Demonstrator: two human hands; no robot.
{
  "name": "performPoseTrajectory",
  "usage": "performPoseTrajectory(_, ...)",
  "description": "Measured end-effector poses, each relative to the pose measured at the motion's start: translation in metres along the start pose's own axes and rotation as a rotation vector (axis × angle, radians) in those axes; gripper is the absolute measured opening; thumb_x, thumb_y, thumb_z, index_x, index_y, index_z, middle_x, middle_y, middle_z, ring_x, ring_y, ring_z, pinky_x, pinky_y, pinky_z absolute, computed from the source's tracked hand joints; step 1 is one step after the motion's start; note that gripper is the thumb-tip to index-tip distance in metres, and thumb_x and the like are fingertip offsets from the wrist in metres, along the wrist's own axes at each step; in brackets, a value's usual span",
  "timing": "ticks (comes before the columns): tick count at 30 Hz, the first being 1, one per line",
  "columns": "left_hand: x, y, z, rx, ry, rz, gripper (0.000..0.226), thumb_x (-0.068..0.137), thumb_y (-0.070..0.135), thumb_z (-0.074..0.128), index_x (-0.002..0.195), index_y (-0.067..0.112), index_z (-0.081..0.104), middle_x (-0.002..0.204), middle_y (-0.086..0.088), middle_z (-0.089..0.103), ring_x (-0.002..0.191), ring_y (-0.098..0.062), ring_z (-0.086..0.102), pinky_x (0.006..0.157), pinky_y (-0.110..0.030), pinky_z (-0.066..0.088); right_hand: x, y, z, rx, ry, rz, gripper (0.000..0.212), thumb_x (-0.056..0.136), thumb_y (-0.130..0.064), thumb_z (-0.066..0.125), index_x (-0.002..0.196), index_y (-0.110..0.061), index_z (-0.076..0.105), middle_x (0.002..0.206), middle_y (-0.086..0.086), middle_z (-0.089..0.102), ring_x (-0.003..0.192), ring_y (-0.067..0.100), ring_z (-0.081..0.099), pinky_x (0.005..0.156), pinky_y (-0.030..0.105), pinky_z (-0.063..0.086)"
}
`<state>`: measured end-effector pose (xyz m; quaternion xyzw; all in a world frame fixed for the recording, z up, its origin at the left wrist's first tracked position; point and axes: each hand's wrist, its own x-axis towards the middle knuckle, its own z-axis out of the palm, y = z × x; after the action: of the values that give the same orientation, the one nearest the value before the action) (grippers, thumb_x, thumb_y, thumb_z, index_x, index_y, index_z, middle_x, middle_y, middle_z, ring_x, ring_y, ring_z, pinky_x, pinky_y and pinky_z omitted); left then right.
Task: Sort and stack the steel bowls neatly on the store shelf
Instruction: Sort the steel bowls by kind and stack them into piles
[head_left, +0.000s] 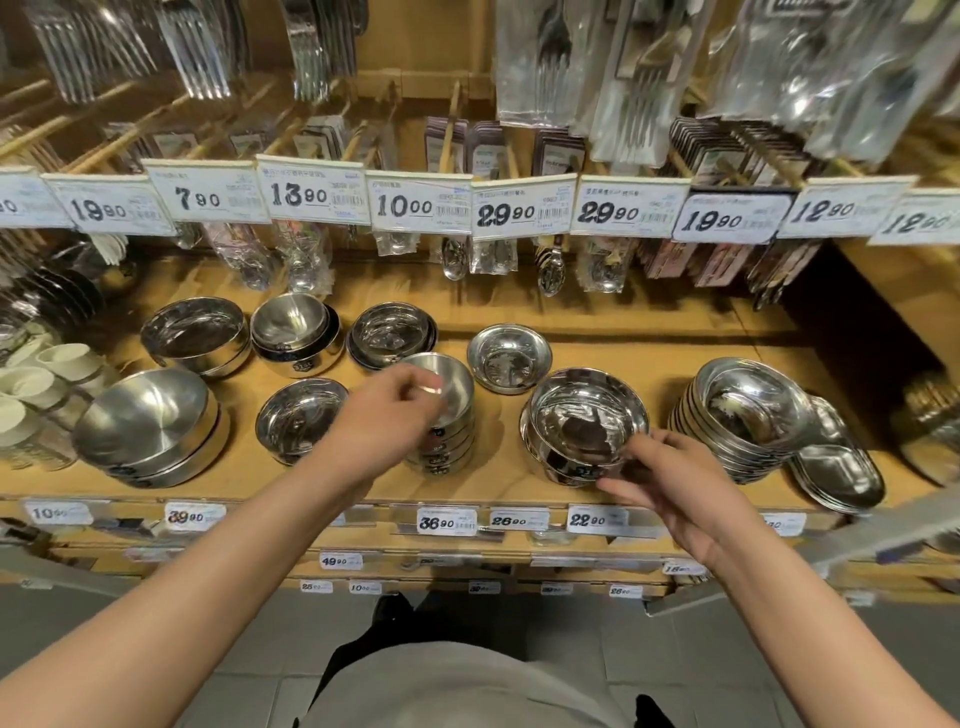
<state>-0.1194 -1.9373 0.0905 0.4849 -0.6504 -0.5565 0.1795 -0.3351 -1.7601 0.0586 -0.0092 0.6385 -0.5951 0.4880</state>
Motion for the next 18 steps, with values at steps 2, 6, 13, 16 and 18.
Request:
performPoseTrajectory(2,-0.008,0.000,0.017,-0.059,-0.161,-0.059,0.008,0.096,0.016,0.066,0.102,0.022,0.068,0.094,-0.003,0.068,0.080,-0.018,0.069,0.083,-0.044,0.064,-0.008,-0.003,0.002,0.017,-0.021,0.007,0.012,0.094,0.005,0.058,0.102,-0.004,0.057,0.094,0.024,0.067,0.076,0.030,0.076,0.068,0.039,0.063)
performPoseTrajectory(6,-0.015,-0.005,0.046,-0.197,-0.265,-0.156,0.035,0.096,0.025,0.069,0.128,0.014,0.060,0.120,-0.008,0.063,0.091,-0.015,0.072,0.076,-0.027,0.062,-0.025,-0.004,0.005,0.005,-0.056,-0.001,0.011,0.094,0.005,0.059,0.101,-0.003,0.057,0.082,0.023,0.066,0.072,0.029,0.075,0.070,0.039,0.062)
performPoseTrajectory(13,-0.017,-0.005,0.058,-0.349,-0.306,-0.168,0.028,0.095,0.014,0.068,0.120,0.003,0.063,0.108,-0.015,0.071,0.080,-0.017,0.076,0.069,-0.022,0.060,-0.044,0.000,0.008,-0.018,-0.057,-0.015,0.016,0.094,0.005,0.059,0.107,-0.004,0.055,0.093,0.031,0.074,0.093,0.042,0.074,0.070,0.037,0.064)
performPoseTrajectory(16,-0.016,-0.005,0.060,-0.349,-0.276,-0.170,0.024,0.094,0.011,0.070,0.116,0.002,0.065,0.109,-0.021,0.072,0.079,-0.020,0.075,0.065,-0.022,0.060,-0.046,-0.001,0.007,-0.009,-0.066,-0.003,0.014,0.095,0.001,0.060,0.106,-0.005,0.056,0.097,0.030,0.074,0.096,0.041,0.074,0.063,0.030,0.065)
performPoseTrajectory(18,-0.015,-0.004,0.062,-0.339,-0.251,-0.177,0.023,0.094,0.010,0.070,0.114,0.001,0.066,0.109,-0.025,0.073,0.079,-0.023,0.075,0.064,-0.023,0.061,-0.046,-0.002,0.005,-0.007,-0.085,-0.009,0.014,0.096,-0.002,0.062,0.109,-0.005,0.057,0.085,0.022,0.076,0.090,0.035,0.073,0.063,0.029,0.065)
